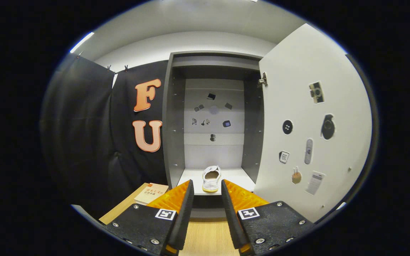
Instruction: Open the shoe cabinet door, grab the shoes and put them into the shoe cabinet, then close the shoe cabinet door.
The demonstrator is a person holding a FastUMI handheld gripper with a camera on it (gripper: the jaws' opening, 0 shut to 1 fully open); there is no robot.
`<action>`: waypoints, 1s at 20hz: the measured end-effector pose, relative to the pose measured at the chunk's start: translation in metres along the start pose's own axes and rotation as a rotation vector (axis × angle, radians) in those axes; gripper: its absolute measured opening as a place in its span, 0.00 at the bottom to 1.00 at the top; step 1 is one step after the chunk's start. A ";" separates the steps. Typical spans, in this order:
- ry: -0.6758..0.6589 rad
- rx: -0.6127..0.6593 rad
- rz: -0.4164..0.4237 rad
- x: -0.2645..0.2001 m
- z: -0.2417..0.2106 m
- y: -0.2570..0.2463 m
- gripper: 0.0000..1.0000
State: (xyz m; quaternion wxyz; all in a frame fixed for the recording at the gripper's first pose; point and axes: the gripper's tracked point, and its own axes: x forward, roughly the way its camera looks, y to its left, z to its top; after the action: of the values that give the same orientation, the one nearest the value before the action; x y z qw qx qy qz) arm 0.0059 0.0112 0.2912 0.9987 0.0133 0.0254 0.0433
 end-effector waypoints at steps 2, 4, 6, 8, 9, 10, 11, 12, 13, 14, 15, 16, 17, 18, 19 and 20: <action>-0.006 0.016 -0.039 -0.030 -0.002 -0.017 0.51; -0.012 0.023 -0.098 -0.058 -0.003 -0.044 0.51; -0.020 0.042 -0.157 -0.083 -0.003 -0.071 0.51; -0.017 0.047 -0.227 -0.102 -0.007 -0.104 0.52; -0.015 0.047 -0.268 -0.113 -0.009 -0.124 0.52; -0.014 0.051 -0.302 -0.124 -0.009 -0.142 0.52; -0.013 0.059 -0.335 -0.131 -0.010 -0.157 0.53; -0.015 0.064 -0.364 -0.137 -0.011 -0.173 0.53; -0.012 0.066 -0.394 -0.140 -0.013 -0.188 0.54; -0.003 0.067 -0.418 -0.144 -0.016 -0.203 0.55; 0.002 0.071 -0.439 -0.144 -0.019 -0.216 0.55; 0.011 0.084 -0.456 -0.144 -0.023 -0.230 0.55; 0.013 0.098 -0.463 -0.142 -0.025 -0.238 0.56; 0.020 0.111 -0.471 -0.140 -0.029 -0.248 0.56; 0.025 0.120 -0.474 -0.135 -0.034 -0.256 0.56; 0.027 0.131 -0.474 -0.129 -0.036 -0.263 0.59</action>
State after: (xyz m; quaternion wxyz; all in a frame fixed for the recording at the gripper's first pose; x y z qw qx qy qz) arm -0.1016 -0.2608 0.2539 0.9775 0.0709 0.0437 -0.1938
